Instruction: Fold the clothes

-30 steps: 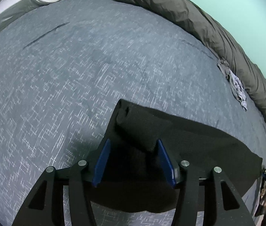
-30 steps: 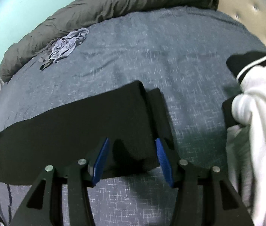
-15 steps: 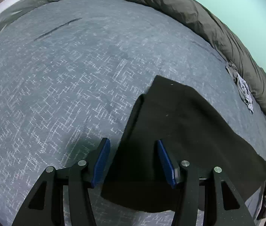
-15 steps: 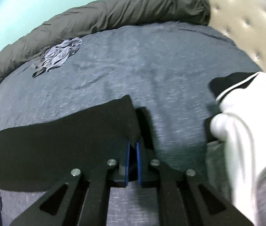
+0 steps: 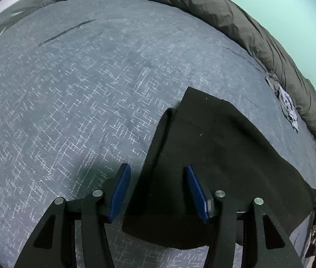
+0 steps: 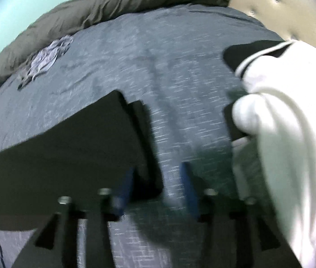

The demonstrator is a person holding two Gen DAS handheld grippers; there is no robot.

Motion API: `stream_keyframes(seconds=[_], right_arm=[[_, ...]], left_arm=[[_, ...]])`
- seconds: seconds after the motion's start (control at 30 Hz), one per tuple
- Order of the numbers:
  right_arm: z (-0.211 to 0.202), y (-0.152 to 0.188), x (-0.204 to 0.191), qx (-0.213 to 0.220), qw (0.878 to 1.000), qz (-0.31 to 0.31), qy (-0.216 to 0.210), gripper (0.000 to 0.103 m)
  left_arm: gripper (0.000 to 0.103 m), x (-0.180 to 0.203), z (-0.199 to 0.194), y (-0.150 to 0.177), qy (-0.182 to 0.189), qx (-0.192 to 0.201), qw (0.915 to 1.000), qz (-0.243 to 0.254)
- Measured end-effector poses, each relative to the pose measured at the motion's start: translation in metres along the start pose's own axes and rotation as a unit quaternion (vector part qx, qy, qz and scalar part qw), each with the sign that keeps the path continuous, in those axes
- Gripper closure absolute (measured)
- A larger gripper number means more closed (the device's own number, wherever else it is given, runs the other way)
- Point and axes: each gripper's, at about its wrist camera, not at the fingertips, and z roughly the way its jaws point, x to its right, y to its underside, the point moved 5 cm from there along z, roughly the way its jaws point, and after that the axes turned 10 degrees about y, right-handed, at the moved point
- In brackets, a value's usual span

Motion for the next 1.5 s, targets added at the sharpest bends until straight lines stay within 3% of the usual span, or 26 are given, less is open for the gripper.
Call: stream_keyframes(seconds=[0.1, 0.23, 0.4, 0.47, 0.73, 1.07, 1.17, 1.3, 1.5], right_arm=[[-0.001, -0.005, 0.002, 0.012, 0.999, 0.022, -0.033, 0.04], [0.012, -0.005, -0.01, -0.014, 0.998, 0.027, -0.063, 0.036], [0.021, -0.001, -0.015, -0.02, 0.998, 0.023, -0.063, 0.035], [0.02, -0.001, -0.015, -0.016, 0.997, 0.029, -0.064, 0.035], [0.02, 0.001, -0.014, -0.013, 0.997, 0.037, -0.067, 0.035], [0.021, 0.002, -0.016, -0.024, 0.996, 0.043, -0.073, 0.035], [0.022, 0.002, -0.016, -0.02, 0.996, 0.049, -0.071, 0.035], [0.021, 0.003, -0.016, -0.02, 0.996, 0.046, -0.073, 0.035], [0.02, 0.002, -0.018, -0.026, 0.996, 0.049, -0.075, 0.035]], left_arm=[[0.046, 0.001, 0.003, 0.003, 0.007, 0.001, 1.0, -0.006], [0.043, -0.003, -0.003, 0.007, 0.014, 0.01, 0.9995, -0.027], [0.043, -0.01, -0.013, 0.022, 0.043, 0.013, 0.997, -0.063], [0.037, -0.012, -0.018, 0.028, 0.05, 0.018, 0.9959, -0.073], [0.032, -0.02, -0.037, 0.055, 0.078, 0.039, 0.9901, -0.11], [0.031, -0.002, -0.028, 0.07, 0.096, 0.024, 0.9884, -0.115], [0.031, -0.002, -0.022, 0.064, 0.107, 0.037, 0.9864, -0.119], [0.031, -0.006, -0.012, 0.056, 0.136, 0.052, 0.9767, -0.157], [0.031, -0.016, -0.006, 0.048, 0.15, 0.077, 0.9658, -0.197]])
